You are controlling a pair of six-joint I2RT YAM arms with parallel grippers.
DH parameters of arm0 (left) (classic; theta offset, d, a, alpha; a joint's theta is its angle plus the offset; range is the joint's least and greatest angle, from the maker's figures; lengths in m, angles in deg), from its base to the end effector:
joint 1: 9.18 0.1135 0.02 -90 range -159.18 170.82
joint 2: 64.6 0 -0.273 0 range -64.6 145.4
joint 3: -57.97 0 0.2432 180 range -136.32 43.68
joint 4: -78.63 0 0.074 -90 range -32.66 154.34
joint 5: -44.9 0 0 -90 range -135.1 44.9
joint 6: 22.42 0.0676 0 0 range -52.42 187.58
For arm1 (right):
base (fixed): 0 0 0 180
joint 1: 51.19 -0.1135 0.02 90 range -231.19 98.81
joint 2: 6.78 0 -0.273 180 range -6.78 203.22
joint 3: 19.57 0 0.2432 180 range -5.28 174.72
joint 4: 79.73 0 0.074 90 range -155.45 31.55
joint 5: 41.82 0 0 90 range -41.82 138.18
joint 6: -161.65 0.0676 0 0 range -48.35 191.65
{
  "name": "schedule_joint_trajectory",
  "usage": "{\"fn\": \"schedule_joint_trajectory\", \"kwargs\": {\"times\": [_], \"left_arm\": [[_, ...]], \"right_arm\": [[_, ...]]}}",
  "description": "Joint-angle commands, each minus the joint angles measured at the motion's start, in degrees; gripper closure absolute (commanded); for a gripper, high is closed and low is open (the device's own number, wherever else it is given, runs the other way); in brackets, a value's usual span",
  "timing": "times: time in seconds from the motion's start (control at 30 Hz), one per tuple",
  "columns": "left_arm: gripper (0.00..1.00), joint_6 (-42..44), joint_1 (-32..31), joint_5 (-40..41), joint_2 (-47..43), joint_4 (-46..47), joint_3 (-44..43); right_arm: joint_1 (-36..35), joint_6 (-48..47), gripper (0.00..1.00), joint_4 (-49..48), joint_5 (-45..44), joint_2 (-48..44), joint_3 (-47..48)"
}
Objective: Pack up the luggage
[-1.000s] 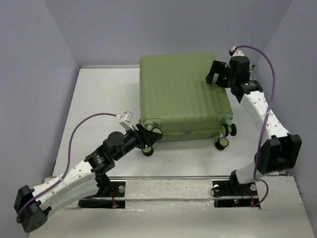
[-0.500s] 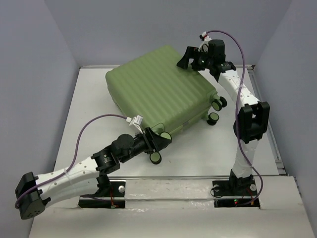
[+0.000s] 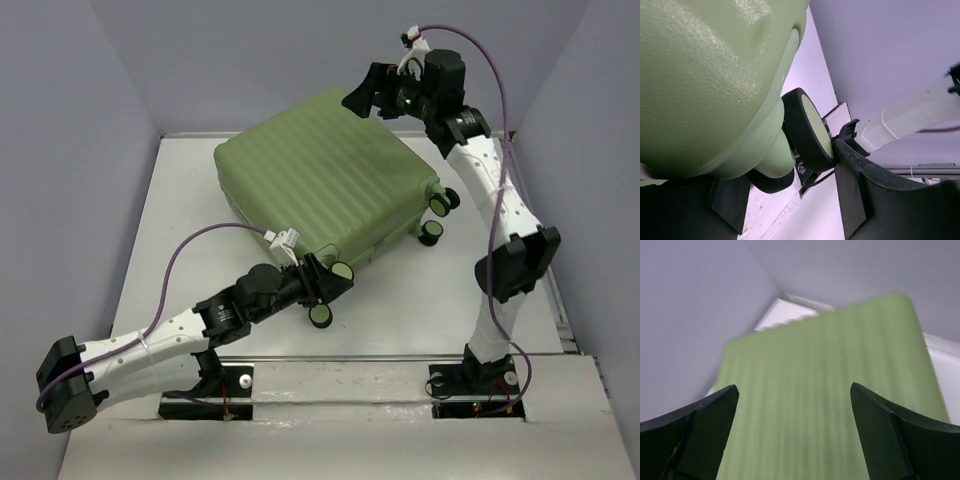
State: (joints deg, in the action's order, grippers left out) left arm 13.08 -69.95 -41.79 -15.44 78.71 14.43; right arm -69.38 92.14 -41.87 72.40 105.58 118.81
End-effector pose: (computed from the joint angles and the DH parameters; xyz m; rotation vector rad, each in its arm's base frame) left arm 0.1129 -0.1939 0.2826 0.0539 1.8919 -1.4214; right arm 0.4428 0.1747 0.4448 -0.2796 1.8197 0.8550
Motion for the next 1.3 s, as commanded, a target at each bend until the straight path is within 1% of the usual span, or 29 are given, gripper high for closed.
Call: {"fn": "schedule_joint_trajectory", "kwargs": {"times": [0.0, 0.03, 0.07, 0.1, 0.13, 0.17, 0.2, 0.23, 0.33, 0.37, 0.4, 0.43, 0.47, 0.5, 0.53, 0.6, 0.67, 0.7, 0.73, 0.8, 0.9, 1.13, 1.27], "left_arm": [[0.94, 13.5, -1.4, -3.9, -0.5, 9.8, -4.4], [0.94, 13.3, -1.3, -3.9, -0.9, 10.1, -4.0], [0.94, 13.0, -1.4, -2.1, -1.7, 10.2, -3.8], [0.94, 12.8, -1.3, -1.7, -2.1, 10.2, -3.6], [0.94, 12.5, -1.1, -1.5, -2.3, 10.2, -3.4], [0.94, 12.2, -0.9, -1.1, -2.8, 10.3, -3.4], [0.94, 12.1, -0.8, -0.9, -3.0, 10.3, -3.4], [0.94, 11.9, -0.8, -0.8, -3.1, 10.4, -3.4], [0.94, 11.6, -0.7, -0.9, -2.7, 10.6, -4.1], [0.94, 11.4, -0.7, -0.7, -2.3, 10.8, -4.1], [0.94, 11.3, -0.7, -0.7, -2.1, 11.1, -4.3], [0.94, 11.0, -0.7, -0.6, -1.7, 11.3, -4.5], [0.94, 11.0, -0.7, -0.6, -1.4, 11.5, -4.6], [0.94, 10.8, -0.7, -0.5, -1.2, 11.7, -4.6], [0.94, 10.7, -0.6, -0.8, -0.6, 12.2, -4.8], [0.94, 10.7, -0.5, -1.2, 0.0, 12.7, -5.2], [0.94, 10.7, -0.6, -1.7, 0.7, 12.9, -5.6], [0.94, 10.8, -0.6, -1.8, 0.8, 13.0, -5.7], [0.94, 10.9, -0.5, -1.8, 0.9, 13.0, -5.8], [0.94, 11.0, -0.6, -1.9, 0.8, 12.9, -5.6], [0.94, 10.7, -0.6, -2.0, 0.8, 13.0, -5.0], [0.94, 10.6, -0.5, -2.3, 1.2, 13.0, -5.1], [0.94, 10.5, -0.6, -2.6, 1.6, 12.9, -5.2]], "right_arm": [[-1.8, -3.1, 0.06, -7.2, 4.0, -22.2, -17.1], [-2.7, -3.0, 0.13, -14.2, 3.8, -27.1, -25.4], [-2.7, -2.7, 0.26, -18.3, 3.4, -32.1, -34.0], [-4.4, -1.5, 0.60, -22.0, 2.8, -37.2, -42.5], [-4.9, -0.3, 0.79, -29.5, 1.7, -46.5, -50.5], [-5.6, 2.0, 0.92, -32.9, 1.0, -50.7, -65.6], [-6.8, 3.0, 0.93, -35.8, 0.3, -54.4, -72.4], [-6.9, 4.3, 0.93, -41.1, -1.5, -60.1, -84.2], [-7.5, 7.6, 0.93, -47.5, -5.1, -65.8, -96.5], [-7.5, 8.9, 0.93, -49.1, -6.1, -66.3, -102.2], [-7.5, 9.0, 0.89, -50.7, -6.9, -66.4, -104.3], [-8.0, 8.7, 0.81, -54.0, -6.7, -65.3, -106.0], [-8.0, 7.5, 0.73, -55.0, -6.7, -64.0, -107.6], [-8.0, 6.8, 0.56, -56.3, -6.6, -62.7, -108.3], [-8.0, 5.8, 0.51, -60.1, -5.8, -59.4, -108.7], [-8.0, 5.1, 0.47, -65.0, -5.2, -55.7, -109.2], [-8.0, 4.5, 0.47, -69.4, -5.0, -52.0, -109.7], [-8.0, 4.3, 0.48, -71.1, -4.9, -48.6, -109.7], [-8.0, 3.9, 0.48, -73.8, -3.6, -47.1, -109.5], [-8.0, 3.9, 0.48, -75.9, -1.5, -43.5, -109.0], [-8.0, 3.7, 0.47, -79.2, -0.6, -40.8, -108.9], [-8.0, 2.5, 0.48, -80.0, 0.7, -38.7, -106.5], [-8.5, 1.5, 0.50, -79.3, 0.8, -37.7, -104.5]]}}
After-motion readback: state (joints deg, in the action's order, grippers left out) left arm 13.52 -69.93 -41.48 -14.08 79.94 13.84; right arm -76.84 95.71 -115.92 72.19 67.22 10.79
